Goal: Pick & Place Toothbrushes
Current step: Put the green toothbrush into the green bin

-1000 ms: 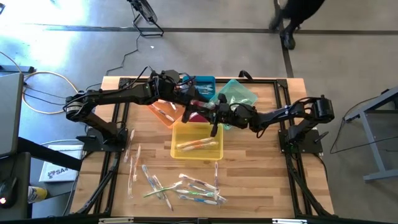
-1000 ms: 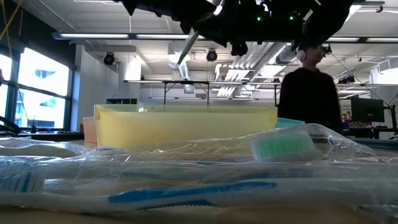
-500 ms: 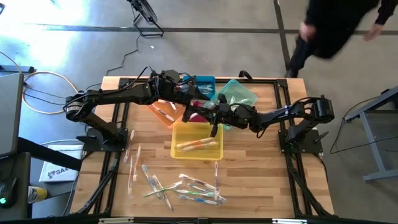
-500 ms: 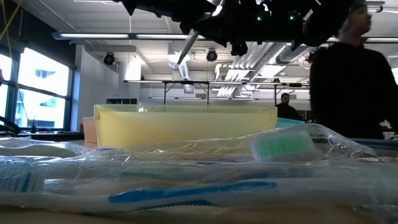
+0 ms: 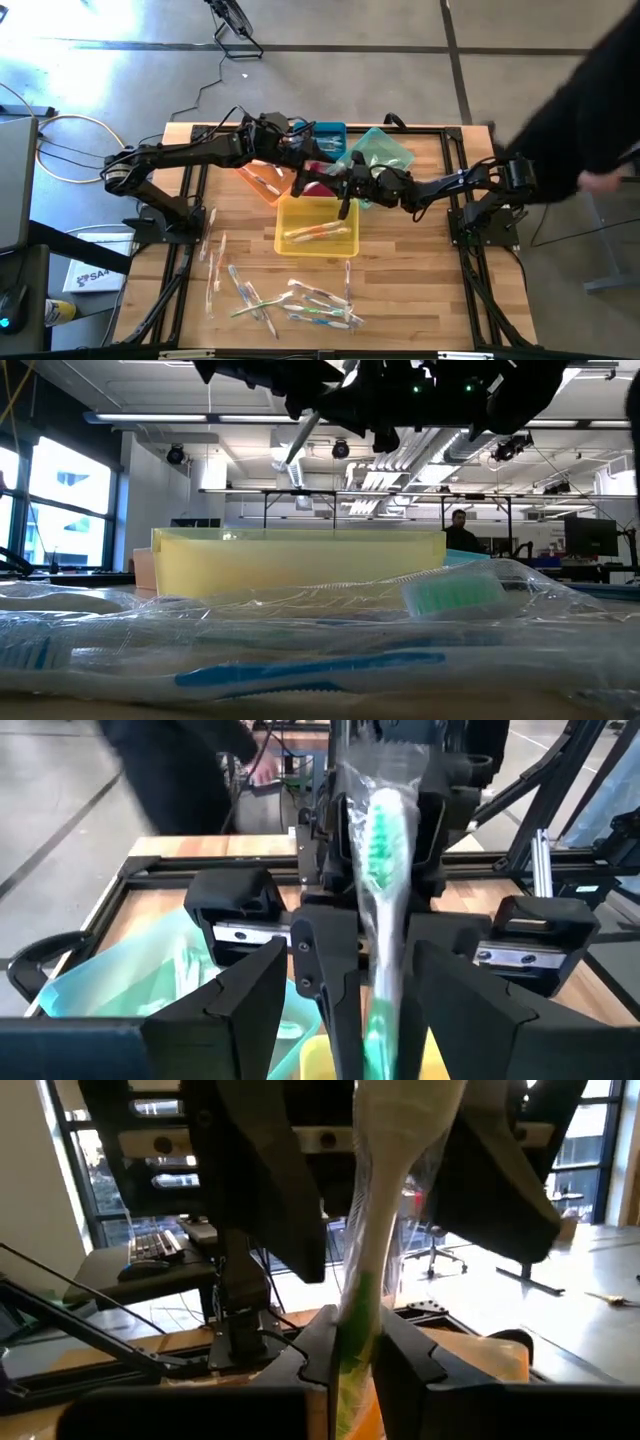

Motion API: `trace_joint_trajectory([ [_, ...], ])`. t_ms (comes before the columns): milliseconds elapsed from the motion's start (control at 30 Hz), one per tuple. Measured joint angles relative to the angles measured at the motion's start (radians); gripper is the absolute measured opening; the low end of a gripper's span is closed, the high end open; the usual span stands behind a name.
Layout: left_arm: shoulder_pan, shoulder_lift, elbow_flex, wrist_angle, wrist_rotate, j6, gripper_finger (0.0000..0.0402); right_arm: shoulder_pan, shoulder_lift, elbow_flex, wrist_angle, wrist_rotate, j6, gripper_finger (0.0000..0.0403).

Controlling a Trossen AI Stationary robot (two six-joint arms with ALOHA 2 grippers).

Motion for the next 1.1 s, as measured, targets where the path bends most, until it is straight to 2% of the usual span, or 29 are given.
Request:
trace_joint_trajectory([
  [100, 0.000, -0.006, -0.003, -0.025, 0.000, 0.006, 0.0211, 0.004, 0.000, 0.000, -0.015, 0.054, 0.000, 0.0034],
  [267, 0.000, -0.071, -0.091, 0.091, -0.006, 0.007, 0.0211, 0.009, -0.001, 0.000, -0.062, 0.110, 0.000, 0.0034],
  [467, 0.017, -0.236, -0.247, 0.141, -0.055, 0.006, 0.0211, 0.009, -0.003, 0.000, -0.075, 0.115, 0.001, 0.0034],
  [633, 0.014, -0.365, -0.363, 0.138, -0.139, 0.000, 0.0211, 0.008, -0.024, 0.000, -0.121, 0.212, 0.028, 0.0034],
  [767, 0.013, -0.483, -0.458, 0.144, -0.174, -0.003, 0.0211, 0.008, -0.067, 0.000, -0.238, 0.309, 0.061, 0.0034],
  [1100, 0.013, -0.813, -0.703, 0.146, -0.323, -0.021, 0.0211, -0.032, -0.217, 0.000, -0.624, 0.434, 0.289, 0.0034],
])
